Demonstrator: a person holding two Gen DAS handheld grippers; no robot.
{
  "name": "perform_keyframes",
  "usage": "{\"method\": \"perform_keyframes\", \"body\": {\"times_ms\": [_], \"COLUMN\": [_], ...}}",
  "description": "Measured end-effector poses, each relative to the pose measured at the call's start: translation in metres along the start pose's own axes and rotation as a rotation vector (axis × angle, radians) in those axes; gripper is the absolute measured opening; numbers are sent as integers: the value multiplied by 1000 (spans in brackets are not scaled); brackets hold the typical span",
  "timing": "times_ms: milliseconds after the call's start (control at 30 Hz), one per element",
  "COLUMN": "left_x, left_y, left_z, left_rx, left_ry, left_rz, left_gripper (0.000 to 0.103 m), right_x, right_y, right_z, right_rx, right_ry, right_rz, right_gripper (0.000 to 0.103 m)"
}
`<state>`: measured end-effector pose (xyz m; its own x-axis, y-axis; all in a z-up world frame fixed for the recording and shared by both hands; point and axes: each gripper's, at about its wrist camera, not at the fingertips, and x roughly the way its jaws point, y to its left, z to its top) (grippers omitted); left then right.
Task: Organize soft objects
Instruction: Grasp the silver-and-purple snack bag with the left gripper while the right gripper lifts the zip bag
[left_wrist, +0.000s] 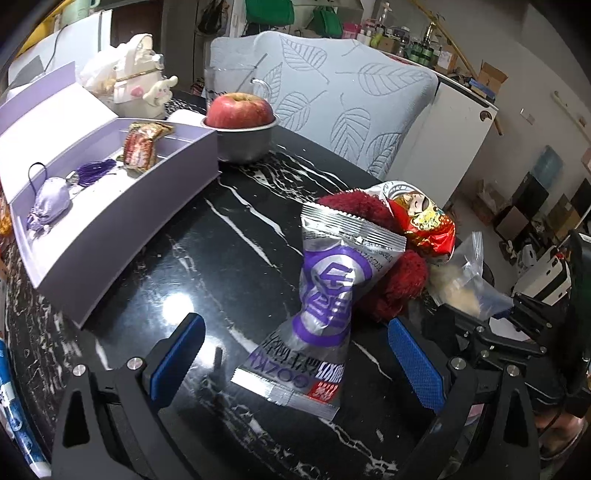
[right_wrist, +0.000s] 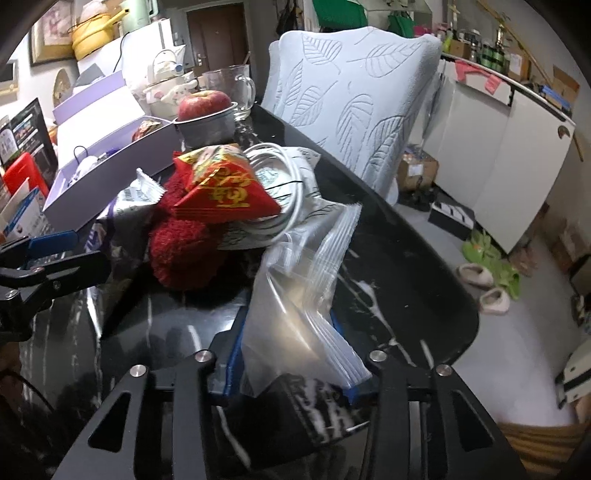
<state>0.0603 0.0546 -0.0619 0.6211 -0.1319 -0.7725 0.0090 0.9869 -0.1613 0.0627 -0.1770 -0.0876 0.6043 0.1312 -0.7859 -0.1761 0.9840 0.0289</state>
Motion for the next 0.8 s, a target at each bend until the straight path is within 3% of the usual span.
{"method": "perform_keyframes", "body": {"times_ms": [667,733,800], "left_x": [37,40,43], "left_y": [-22,-22,-20], "left_z": [18,17,15], "left_rx": [119,119,103], "left_ry": [98,119,142], "left_rz": [-55,-59,-75], "left_gripper": [101,100,91], "right_x": [3,3,3], "right_y": [-23,-22,-22], "right_z": [0,1,1], "right_rx": [89,92,100], "right_ry": [-33,-36,-36], "right_rz": [-35,-37,-35], "right_gripper": [38,38,38]}}
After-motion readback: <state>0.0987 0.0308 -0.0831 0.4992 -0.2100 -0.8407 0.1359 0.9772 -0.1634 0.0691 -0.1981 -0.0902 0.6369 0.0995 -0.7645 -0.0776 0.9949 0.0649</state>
